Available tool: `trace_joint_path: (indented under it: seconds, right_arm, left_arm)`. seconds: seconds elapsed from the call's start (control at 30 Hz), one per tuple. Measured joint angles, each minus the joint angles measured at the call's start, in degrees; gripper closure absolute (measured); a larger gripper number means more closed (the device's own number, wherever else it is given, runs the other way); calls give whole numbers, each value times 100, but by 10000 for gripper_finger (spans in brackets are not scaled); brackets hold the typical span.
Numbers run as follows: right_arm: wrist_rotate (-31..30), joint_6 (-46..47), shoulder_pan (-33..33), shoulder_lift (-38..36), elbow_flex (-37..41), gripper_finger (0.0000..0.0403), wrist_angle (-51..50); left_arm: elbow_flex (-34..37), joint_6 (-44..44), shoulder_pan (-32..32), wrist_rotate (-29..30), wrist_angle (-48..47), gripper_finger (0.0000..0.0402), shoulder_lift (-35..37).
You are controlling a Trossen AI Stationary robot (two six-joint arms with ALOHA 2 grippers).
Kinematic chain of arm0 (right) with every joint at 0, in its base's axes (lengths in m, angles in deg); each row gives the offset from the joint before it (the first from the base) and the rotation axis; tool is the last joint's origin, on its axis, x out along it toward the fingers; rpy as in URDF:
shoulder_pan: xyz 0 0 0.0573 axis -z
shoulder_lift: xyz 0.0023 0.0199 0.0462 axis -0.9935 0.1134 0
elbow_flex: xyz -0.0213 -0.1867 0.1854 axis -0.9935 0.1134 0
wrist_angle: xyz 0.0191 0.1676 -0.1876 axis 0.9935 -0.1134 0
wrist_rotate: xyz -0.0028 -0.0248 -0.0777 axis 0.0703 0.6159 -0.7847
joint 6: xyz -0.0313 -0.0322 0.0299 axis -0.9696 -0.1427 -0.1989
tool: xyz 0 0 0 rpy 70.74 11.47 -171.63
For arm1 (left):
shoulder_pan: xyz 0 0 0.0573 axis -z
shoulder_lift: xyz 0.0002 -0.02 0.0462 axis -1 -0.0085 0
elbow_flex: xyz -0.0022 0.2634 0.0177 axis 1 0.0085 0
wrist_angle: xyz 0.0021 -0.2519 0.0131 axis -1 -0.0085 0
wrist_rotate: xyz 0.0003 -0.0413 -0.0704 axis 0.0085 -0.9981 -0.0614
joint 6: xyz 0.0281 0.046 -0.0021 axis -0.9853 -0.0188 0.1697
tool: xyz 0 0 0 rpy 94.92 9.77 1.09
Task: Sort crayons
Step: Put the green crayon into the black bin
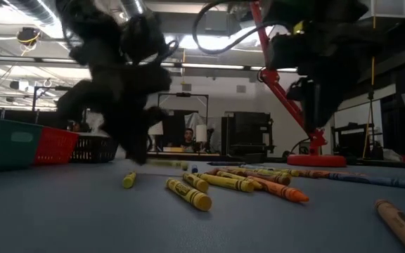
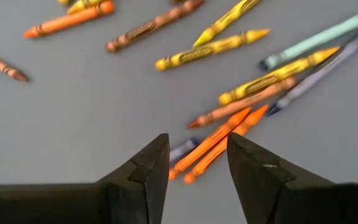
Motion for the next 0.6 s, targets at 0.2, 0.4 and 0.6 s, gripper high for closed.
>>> trace_joint_path:
  seconds: [0.2, 0.4, 0.6]
  right_arm:
    - [-349, 438, -488, -11, 10, 244, -19]
    - [-1142, 735, -800, -11, 10, 244, -175]
    - [-1964, 1353, -808, -11, 10, 244, -422]
  left_arm:
    - [-913, 260, 7, 632, -1616, 399, 251]
    - [-1891, 333, 7, 1599, -3327, 397, 399]
    - [-2585, 972, 4, 2848, -4789, 396, 407]
